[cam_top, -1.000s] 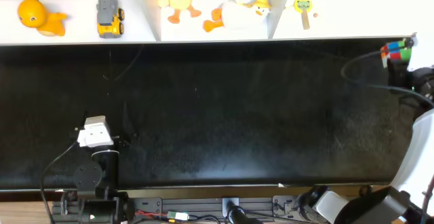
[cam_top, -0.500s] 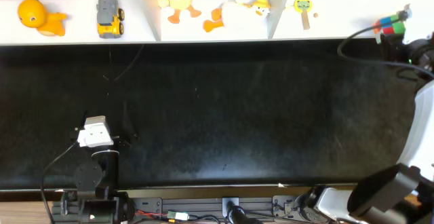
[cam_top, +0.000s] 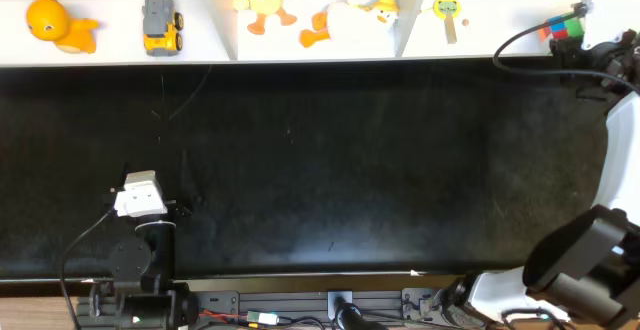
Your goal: Store Toys
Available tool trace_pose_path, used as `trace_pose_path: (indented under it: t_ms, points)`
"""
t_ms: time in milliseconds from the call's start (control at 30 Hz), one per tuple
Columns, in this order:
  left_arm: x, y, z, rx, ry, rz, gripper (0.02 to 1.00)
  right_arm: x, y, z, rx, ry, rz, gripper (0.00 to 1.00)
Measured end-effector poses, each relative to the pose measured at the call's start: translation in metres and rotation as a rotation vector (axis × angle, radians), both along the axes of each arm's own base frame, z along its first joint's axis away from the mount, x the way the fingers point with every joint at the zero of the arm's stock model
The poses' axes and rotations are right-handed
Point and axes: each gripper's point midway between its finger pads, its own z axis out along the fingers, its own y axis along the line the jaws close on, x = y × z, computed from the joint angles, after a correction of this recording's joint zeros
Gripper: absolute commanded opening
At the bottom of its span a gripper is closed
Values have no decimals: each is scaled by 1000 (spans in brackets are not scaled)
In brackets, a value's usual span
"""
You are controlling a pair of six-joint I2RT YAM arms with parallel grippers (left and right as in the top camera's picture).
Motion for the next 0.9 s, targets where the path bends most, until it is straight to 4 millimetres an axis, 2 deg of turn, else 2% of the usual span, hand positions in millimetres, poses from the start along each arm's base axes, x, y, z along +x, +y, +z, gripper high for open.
trace_pose_path:
  t_ms: [900]
  points:
    - [0,0,0,0,0,0,998,33,-10,-28,21,-30,-21,364]
